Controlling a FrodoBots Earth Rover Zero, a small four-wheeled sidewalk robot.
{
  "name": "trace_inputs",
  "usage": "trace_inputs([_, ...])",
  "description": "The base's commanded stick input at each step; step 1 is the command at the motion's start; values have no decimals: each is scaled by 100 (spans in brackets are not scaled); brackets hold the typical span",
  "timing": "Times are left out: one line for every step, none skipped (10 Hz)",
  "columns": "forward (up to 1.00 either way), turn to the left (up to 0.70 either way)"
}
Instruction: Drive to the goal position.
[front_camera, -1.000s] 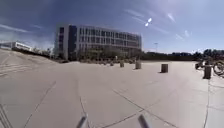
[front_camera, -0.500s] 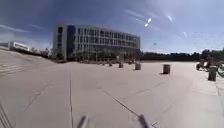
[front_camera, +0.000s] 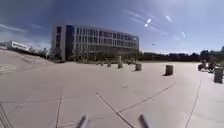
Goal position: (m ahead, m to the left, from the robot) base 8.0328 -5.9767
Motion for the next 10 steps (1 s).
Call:
trace_inputs([70,0])
trace_inputs([70,0])
trace_inputs([70,0])
trace_inputs([70,0])
trace_inputs([70,0])
trace_inputs([70,0])
trace_inputs([70,0])
trace_inputs([70,0])
trace_inputs([70,0])
trace_inputs([70,-3])
